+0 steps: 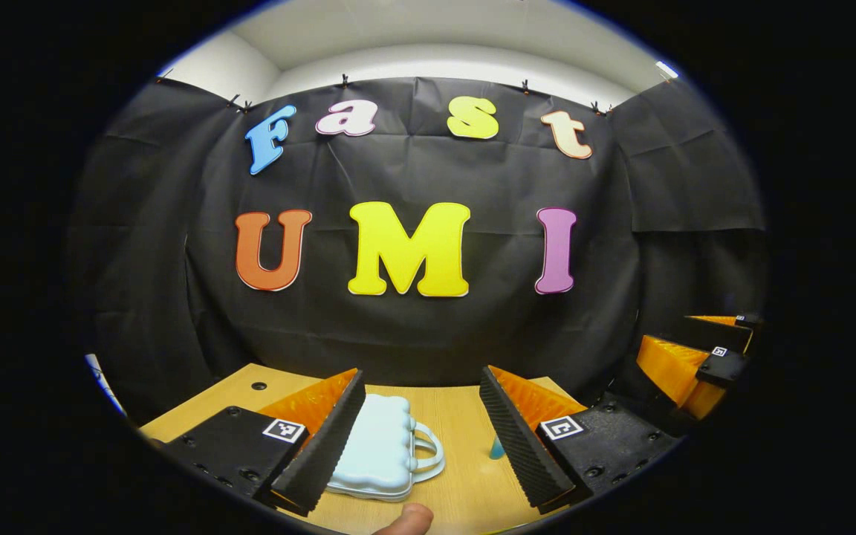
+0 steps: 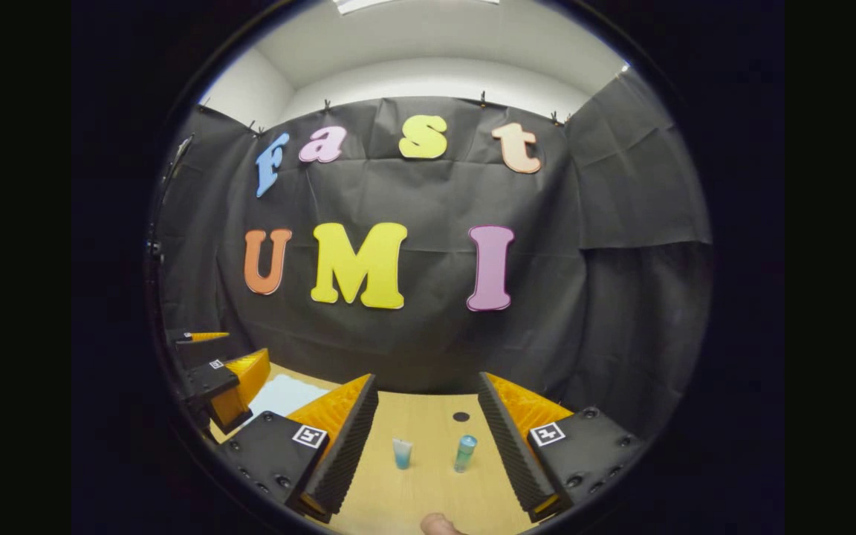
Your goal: First open the suitcase, pack the skin care products into it, and then close the suitcase.
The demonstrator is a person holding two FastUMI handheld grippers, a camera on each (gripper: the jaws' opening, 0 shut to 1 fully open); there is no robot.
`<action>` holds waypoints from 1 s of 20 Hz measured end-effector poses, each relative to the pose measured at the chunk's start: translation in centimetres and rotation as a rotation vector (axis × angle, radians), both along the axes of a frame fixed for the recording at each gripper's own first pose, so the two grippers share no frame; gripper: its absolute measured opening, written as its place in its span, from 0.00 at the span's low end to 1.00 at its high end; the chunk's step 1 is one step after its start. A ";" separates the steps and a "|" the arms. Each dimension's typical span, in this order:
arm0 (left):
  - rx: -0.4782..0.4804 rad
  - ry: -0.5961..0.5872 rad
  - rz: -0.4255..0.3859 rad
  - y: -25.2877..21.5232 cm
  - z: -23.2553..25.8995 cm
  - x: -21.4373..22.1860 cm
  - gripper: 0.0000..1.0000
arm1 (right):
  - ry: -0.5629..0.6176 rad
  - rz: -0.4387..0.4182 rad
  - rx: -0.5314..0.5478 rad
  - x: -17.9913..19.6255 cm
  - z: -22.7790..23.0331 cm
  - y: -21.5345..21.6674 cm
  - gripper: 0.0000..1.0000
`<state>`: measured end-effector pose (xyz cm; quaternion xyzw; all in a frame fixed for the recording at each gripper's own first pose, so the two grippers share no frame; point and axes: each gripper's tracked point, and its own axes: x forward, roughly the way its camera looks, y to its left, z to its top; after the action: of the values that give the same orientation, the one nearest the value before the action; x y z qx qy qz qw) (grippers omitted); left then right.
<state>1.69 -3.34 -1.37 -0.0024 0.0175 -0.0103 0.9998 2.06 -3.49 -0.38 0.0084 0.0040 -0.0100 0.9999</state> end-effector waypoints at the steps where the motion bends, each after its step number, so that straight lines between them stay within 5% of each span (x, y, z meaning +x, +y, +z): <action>1: 0.002 0.001 -0.002 -0.2 0.0 0.1 0.99 | 0.003 0.000 0.002 0.2 -0.1 -0.1 0.80; 20: 0.015 0.019 0.002 -0.7 -1.0 0.9 0.99 | 0.026 0.030 -0.012 1.3 -1.2 0.4 0.80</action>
<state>2.56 -4.07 -2.33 0.0052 0.0270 -0.0094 0.9996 3.33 -3.07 -1.54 0.0023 0.0170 0.0049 0.9998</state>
